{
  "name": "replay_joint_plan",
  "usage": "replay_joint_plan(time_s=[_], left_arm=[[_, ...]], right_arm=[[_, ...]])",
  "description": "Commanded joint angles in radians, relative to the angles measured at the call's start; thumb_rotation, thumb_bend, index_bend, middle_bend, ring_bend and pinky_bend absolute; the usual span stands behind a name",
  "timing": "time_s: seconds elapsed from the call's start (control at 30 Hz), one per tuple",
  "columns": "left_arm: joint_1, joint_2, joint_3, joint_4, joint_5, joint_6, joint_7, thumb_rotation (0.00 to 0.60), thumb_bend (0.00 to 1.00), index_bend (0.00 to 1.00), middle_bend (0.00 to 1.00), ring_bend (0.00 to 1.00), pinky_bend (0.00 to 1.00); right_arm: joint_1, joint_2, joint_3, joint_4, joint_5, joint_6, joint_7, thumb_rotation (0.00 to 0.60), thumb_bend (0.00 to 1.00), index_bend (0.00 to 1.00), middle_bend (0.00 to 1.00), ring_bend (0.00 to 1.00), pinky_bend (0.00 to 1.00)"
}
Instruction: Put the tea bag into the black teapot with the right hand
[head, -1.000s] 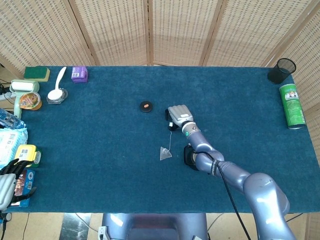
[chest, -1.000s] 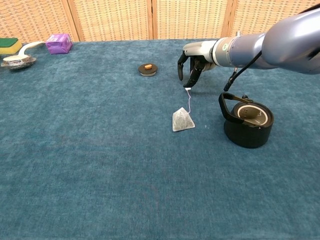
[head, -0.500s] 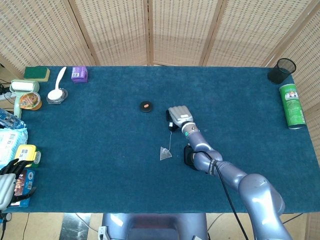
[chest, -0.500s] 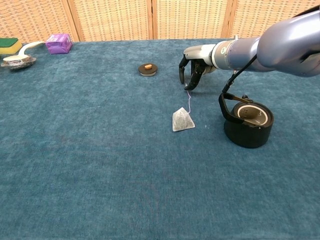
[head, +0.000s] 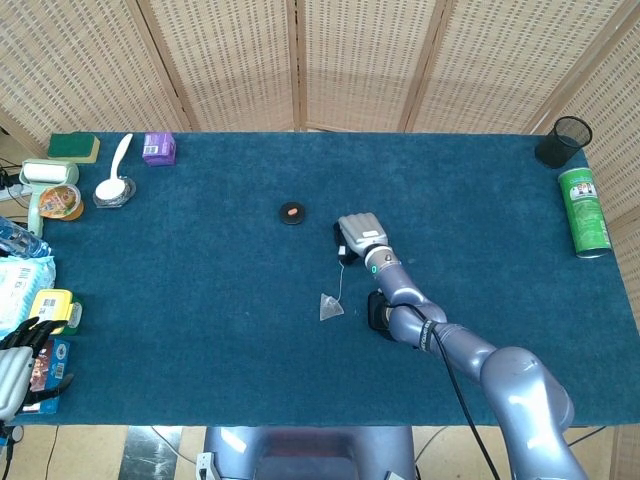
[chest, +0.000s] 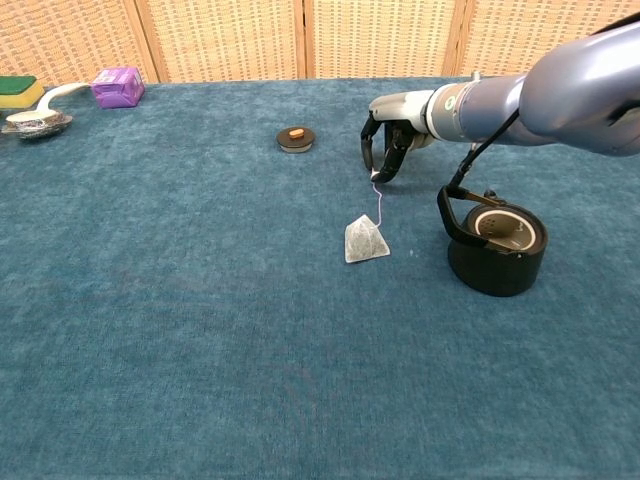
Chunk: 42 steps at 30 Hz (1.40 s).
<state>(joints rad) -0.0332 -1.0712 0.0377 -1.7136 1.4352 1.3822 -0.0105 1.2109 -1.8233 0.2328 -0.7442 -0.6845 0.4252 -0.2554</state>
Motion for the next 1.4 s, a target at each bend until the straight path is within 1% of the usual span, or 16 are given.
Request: replay_joint_plan(time_s=[0.03,0.53,1.13,1.4], left_arm=[[0.000,0.000,0.000,0.000,0.000,0.000,0.001,0.600,0.27,0.17,0.19,0.09,0.14],[0.002,0.001,0.001,-0.001,0.002,0.002,-0.001,0.600,0.27,0.17,0.19,0.09,0.14],[0.010,0.006,0.002,0.000,-0.002,0.008,-0.001,0.600,0.27,0.16,0.19,0.09,0.14],[0.010,0.005,0.002,0.003,-0.002,0.007,-0.006,0.600,0.27,0.16,0.19,0.09,0.14]], right_arm=[[-0.001,0.004,-0.004,-0.008,0.005,0.003,-0.007,0.600,0.38,0.49,1.00,1.00,1.00],[0.004,0.009,-0.010,-0.021,0.028,0.016,-0.029,0.600,0.38,0.51,1.00,1.00,1.00],[0.027,-0.017,-0.022,0.024,0.057,-0.007,-0.056,0.600,0.38,0.51,1.00,1.00,1.00],[0.034,-0.019,-0.029,0.035,0.091,-0.012,-0.077,0.600,0.44,0.51,1.00,1.00,1.00]])
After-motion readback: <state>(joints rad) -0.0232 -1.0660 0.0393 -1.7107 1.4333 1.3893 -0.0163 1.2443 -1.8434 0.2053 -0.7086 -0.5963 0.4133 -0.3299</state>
